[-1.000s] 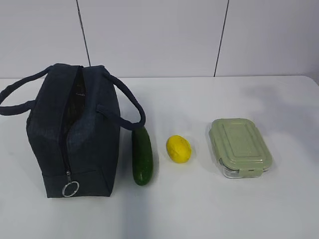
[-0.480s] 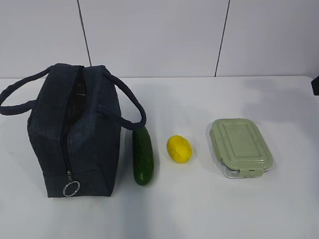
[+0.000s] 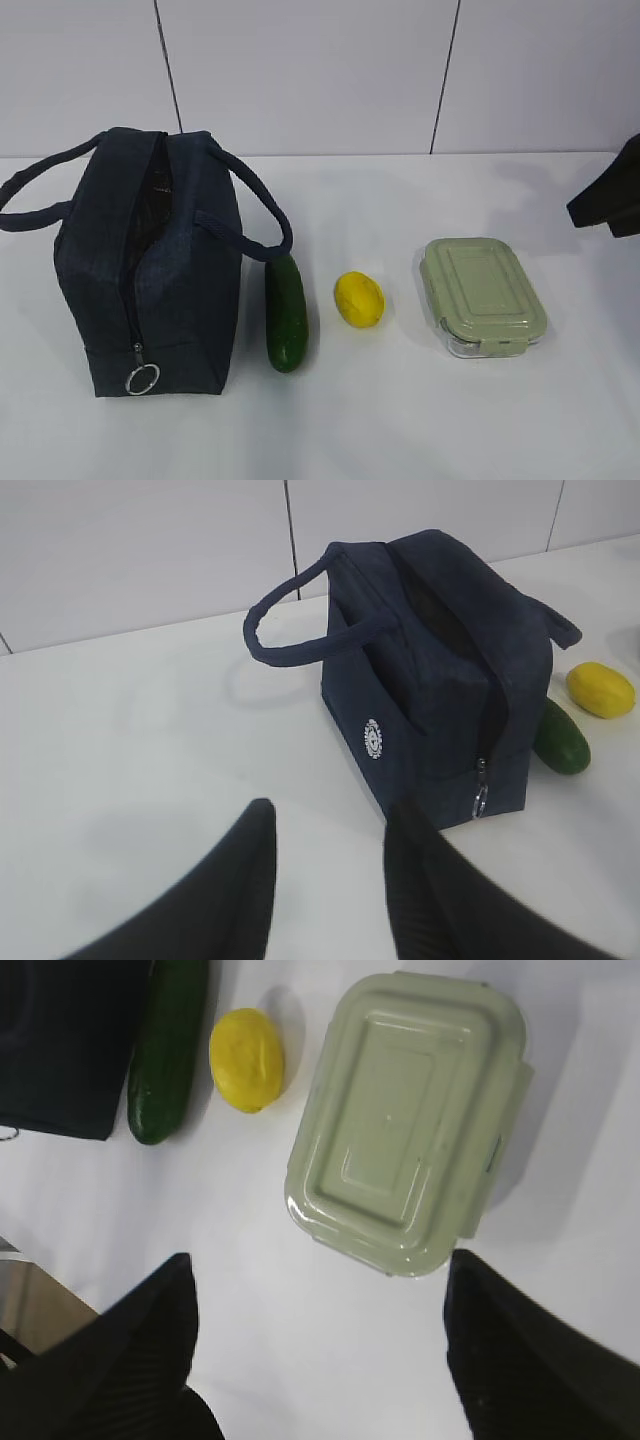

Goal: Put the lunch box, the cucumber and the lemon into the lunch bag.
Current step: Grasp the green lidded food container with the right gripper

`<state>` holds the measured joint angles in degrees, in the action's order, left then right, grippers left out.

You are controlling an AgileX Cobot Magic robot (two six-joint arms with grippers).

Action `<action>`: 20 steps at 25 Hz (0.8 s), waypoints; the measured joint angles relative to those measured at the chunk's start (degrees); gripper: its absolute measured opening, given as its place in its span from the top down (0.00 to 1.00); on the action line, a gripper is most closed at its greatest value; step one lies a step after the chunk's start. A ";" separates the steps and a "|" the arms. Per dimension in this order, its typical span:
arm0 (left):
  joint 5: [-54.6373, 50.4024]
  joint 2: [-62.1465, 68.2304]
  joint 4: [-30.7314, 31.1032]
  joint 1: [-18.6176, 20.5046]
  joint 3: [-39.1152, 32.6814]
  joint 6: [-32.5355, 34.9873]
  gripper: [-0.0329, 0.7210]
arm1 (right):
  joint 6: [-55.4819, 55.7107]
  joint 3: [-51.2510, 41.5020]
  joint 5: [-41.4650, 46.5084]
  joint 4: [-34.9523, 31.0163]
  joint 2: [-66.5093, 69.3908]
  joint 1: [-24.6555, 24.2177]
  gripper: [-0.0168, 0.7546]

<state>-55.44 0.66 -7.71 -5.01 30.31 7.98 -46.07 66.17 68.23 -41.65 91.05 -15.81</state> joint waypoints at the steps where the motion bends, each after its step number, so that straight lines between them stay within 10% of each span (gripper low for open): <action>1: 0.00 0.00 0.00 0.00 0.00 0.00 0.61 | -1.40 0.54 0.30 -1.42 1.49 -0.78 0.26; 7: 0.00 0.00 0.00 0.00 0.00 0.00 0.61 | -8.81 0.99 0.32 -14.18 11.65 -7.51 0.26; 20: 0.00 0.00 0.00 0.00 0.00 0.00 0.61 | -16.83 1.02 -0.58 -19.02 22.83 -8.73 0.26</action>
<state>-55.44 0.66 -7.71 -5.01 30.31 7.98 -62.90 67.19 67.64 -60.67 113.88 -24.53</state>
